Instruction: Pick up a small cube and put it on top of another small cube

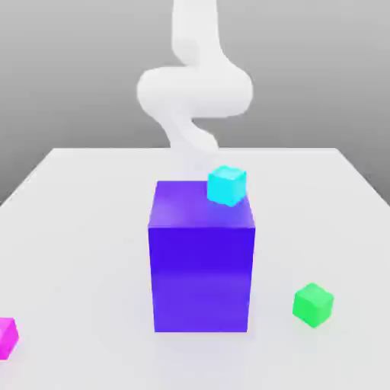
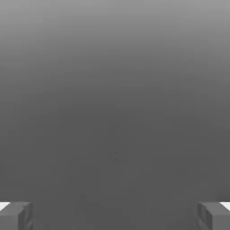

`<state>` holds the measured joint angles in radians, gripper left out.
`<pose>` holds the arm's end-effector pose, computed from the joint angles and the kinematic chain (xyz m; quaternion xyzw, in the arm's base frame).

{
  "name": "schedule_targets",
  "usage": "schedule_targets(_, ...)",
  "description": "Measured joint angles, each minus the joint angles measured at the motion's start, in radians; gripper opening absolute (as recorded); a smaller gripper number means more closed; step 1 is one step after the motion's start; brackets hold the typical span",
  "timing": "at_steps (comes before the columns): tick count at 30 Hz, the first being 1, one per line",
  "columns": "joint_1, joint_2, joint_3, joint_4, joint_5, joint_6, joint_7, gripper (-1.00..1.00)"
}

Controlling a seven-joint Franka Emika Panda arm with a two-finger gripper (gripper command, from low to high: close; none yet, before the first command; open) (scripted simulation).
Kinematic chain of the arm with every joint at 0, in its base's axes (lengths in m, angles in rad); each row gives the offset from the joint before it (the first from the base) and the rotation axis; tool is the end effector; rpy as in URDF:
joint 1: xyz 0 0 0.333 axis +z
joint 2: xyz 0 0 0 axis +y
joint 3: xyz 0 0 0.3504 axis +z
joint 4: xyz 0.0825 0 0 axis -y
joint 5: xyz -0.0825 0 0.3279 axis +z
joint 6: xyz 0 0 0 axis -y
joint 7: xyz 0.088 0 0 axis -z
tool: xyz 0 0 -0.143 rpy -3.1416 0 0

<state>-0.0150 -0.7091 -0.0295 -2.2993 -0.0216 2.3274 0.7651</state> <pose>0.3247 -0.0198 0.6819 -0.8590 0.3638 -0.3370 0.1272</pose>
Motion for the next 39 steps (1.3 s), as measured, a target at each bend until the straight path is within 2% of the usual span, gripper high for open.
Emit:
schedule_targets(10,-0.053,0.363,-0.156,0.003,-0.035,0.111,-0.179,0.00)
schedule_targets(19,-0.141,0.695,-0.284,0.005,0.061,0.210,-0.428,0.00)
schedule_targets(27,-0.291,0.999,-0.278,0.010,0.209,0.290,-0.693,0.00)
schedule_targets(33,-0.399,1.217,-0.200,0.044,0.306,0.412,-0.810,0.00)
schedule_targets(34,-0.408,1.240,-0.188,0.050,0.316,0.429,-0.818,-1.00)
schedule_targets(39,-0.408,1.240,-0.188,0.050,0.316,0.427,-0.818,-1.00)
